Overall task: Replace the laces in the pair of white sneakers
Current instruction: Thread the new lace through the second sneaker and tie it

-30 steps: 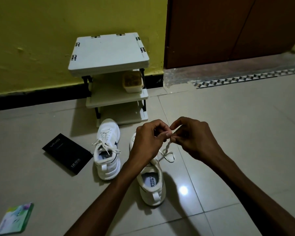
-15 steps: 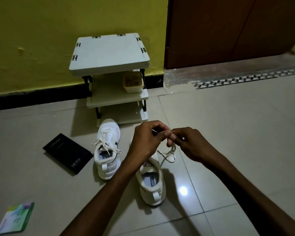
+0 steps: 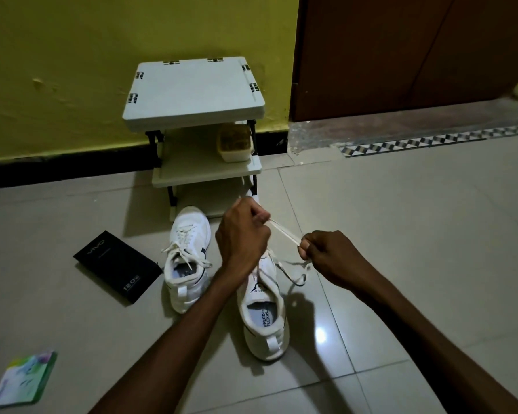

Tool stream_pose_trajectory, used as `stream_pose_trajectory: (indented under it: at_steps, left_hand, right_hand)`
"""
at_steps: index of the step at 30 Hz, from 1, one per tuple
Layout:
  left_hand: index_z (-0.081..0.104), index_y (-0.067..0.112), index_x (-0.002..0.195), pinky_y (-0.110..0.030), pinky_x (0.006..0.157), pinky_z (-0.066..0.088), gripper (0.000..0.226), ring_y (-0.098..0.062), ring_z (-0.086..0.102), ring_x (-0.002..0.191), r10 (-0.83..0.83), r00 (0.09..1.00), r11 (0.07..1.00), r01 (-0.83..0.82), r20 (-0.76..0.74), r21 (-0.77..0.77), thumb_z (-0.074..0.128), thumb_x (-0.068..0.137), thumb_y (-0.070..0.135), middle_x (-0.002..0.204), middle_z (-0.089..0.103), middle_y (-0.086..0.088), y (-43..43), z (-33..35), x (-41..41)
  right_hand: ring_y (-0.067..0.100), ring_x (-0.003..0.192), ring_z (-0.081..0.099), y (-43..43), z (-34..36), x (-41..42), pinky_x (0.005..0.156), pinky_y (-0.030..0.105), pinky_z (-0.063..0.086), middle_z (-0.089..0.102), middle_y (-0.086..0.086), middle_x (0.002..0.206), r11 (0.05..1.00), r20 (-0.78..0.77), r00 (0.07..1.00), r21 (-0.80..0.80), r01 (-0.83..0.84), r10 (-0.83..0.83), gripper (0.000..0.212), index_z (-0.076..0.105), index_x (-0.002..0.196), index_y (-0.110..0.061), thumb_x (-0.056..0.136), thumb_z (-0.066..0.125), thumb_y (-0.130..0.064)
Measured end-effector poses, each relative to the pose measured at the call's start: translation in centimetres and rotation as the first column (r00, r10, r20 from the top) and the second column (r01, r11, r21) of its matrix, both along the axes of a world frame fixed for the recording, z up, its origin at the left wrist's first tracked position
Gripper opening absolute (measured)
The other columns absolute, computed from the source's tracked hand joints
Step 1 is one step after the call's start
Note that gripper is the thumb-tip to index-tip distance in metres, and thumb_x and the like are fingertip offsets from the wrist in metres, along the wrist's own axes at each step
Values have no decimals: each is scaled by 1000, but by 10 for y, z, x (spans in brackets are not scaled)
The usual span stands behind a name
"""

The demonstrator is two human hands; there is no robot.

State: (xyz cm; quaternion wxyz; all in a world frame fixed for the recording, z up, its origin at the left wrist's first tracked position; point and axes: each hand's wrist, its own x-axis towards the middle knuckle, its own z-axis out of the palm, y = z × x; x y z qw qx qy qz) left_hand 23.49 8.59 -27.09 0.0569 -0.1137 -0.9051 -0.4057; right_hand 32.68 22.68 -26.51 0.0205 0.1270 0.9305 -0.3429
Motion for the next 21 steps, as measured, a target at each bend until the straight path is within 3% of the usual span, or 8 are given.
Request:
stream_pose_trajectory:
  at_steps: [3,8,10,12,14,17,21]
  left_hand:
    - [62,18,88,-20,55,28,9,-9,51,81,137,990,989,-139,-27,-49,65,85,10,93,58,6,-9,-6,-31]
    - [68,17,95,-32,69,38,9,-27,62,97,455,890,889,-455,0,-49,63,88,14,104,66,-6,-49,-10,-84]
    - [69,16,92,-33,71,38,9,-30,62,98,508,861,861,-506,28,-47,61,88,15,104,68,-8,-56,-11,-83]
    - [68,20,83,-32,70,43,10,-26,63,92,358,932,934,-357,53,-28,62,88,12,95,68,-4,-48,-15,-69]
    - [61,30,70,-35,75,48,26,-22,61,89,-3,998,1000,3,57,5,69,85,10,86,65,2,-32,-18,-45]
    - [55,35,64,-41,91,42,34,-20,55,95,-467,881,881,471,74,-53,77,76,12,89,64,5,-9,-19,-11]
    - [59,23,75,-36,92,41,18,-12,49,103,-647,758,752,652,75,-95,74,82,15,100,64,11,13,-24,20]
  right_hand:
    - [21,72,57,9,-13,11,71,39,50,62,-4,66,998,53,998,57,17,-20,39,53,57,-32,93,41,-24]
    - [23,88,50,26,-26,30,66,31,36,60,-10,77,964,167,982,262,42,-88,25,54,66,-29,89,46,-22]
    - [22,93,46,30,-27,35,69,31,35,60,-11,80,956,211,972,290,40,-104,26,50,65,-31,86,46,-17]
    - [23,96,45,32,-26,36,73,32,37,60,-11,80,954,234,965,295,41,-114,28,50,66,-33,86,47,-13]
    - [24,95,47,35,-23,31,71,31,35,62,-9,80,968,206,973,247,47,-99,33,49,62,-33,84,48,-9]
    - [26,84,52,34,-18,21,69,33,41,65,-5,81,985,145,989,174,12,-38,39,48,56,-34,83,49,-6]
    - [28,81,51,26,-13,13,72,42,48,62,-2,74,985,108,994,166,-36,18,32,54,57,-27,83,48,-9]
